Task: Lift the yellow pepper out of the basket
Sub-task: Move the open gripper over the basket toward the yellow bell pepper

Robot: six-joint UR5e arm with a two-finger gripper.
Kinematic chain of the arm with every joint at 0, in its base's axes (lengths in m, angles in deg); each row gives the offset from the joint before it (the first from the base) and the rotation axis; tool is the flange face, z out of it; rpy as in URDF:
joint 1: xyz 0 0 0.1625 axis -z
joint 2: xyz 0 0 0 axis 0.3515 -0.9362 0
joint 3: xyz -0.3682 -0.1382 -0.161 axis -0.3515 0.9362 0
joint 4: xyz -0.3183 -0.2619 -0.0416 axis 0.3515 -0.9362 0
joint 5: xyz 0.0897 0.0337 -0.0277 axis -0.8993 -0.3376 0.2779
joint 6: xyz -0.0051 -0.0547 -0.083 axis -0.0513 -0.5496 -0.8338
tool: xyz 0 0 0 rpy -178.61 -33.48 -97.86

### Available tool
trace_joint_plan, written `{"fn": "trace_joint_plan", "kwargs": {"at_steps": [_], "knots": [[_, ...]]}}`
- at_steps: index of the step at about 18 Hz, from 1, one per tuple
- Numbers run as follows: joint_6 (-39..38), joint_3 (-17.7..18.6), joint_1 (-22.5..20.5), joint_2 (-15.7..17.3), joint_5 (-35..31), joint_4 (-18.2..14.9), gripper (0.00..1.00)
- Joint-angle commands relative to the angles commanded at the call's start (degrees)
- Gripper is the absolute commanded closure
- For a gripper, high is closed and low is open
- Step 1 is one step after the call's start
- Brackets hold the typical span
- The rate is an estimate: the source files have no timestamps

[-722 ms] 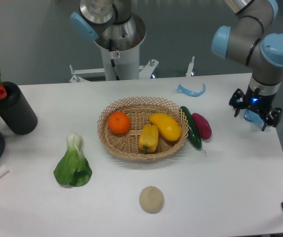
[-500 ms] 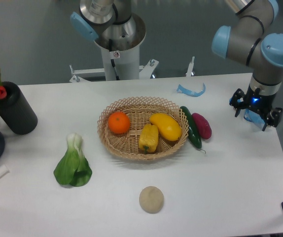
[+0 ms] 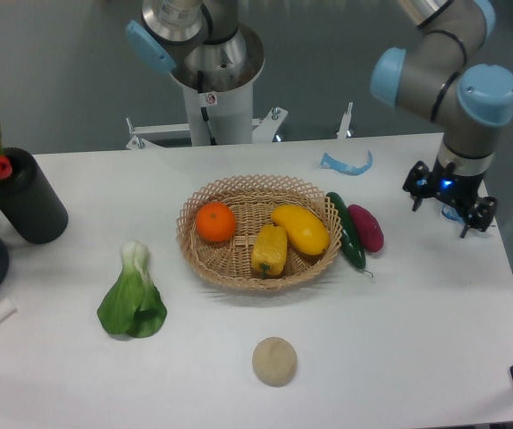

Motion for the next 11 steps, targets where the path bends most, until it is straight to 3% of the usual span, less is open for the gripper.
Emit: {"fn": "trace_joint_plan", "kwargs": {"at_steps": [3,6,8,11], "knots": [[-0.2,2.2,2.6,1.5,-0.1,0.4,0.00],[-5.2,3.1,4.0,2.2,0.5,0.2,0.00],[-18.3,4.6,7.0,2.9,2.9,0.5,0.00],[-26.4,4.8,10.3,3.3,2.9,0.4,0.00]]}}
